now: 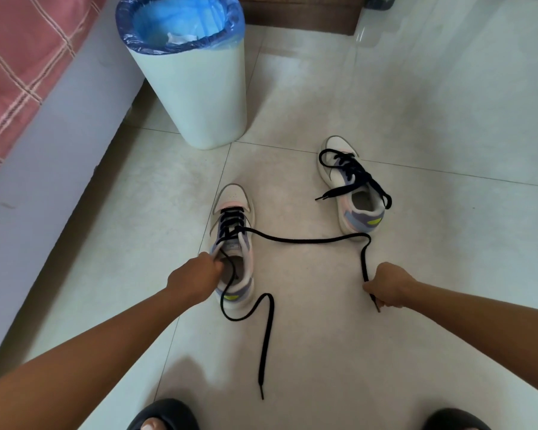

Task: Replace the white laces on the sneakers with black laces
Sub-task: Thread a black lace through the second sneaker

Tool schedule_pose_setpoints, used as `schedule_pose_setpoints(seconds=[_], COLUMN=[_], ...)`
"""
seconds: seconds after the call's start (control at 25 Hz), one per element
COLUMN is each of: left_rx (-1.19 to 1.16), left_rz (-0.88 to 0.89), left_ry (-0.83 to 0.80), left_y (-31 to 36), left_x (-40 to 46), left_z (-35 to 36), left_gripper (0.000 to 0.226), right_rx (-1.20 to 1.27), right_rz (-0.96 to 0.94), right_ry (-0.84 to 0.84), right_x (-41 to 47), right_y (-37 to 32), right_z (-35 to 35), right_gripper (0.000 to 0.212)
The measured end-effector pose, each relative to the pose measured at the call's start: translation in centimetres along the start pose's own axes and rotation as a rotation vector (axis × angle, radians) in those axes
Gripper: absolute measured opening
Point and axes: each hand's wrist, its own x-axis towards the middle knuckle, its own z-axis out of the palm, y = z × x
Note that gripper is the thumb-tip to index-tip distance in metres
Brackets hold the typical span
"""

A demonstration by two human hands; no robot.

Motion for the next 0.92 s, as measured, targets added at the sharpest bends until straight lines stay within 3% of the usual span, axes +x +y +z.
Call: schedule_pose_setpoints(seconds=[0.12,0.28,0.48,0.64,0.76,0.92], left_rx=[0.041,0.058,0.033,0.017,0.010,0.063], left_rz=[-0.009,-0.020,-0.031,-0.030,-0.040,-0.049], left_ry=[0.008,0.015,0.009,0.004,-0.006,-0.053], left_y=[-1.2,-1.6,-1.7,-1.7,-1.6,-1.4], left_x=[-0.2,-0.8,-0.7,-0.8,-0.9,-1.6], left_z=[-0.3,-0.2,-0.2,-0.2,-0.5,-1.4], left_gripper=[0.026,0.024,0.024,0.025,0.026,0.028], right_rx=[0.142,-0.190,-0.569,-0.624,-0.347,0.741], right_rz=[0.022,-0.094,-0.125,-0.135,-0.156,-0.161], right_ry=[-0.063,0.224,0.168,0.185,0.162,-0.203], right_x=[-0.6,-1.1,-0.7,-0.8,-0.6,-1.8], right_y=[-0.2,-1.8,-3.2,-2.2,-2.4,-5.3], right_z=[0.1,1.4,2.1,0.8,-0.4,-1.6], right_gripper=[0.037,0.027,0.037,0.034,0.010,0.023])
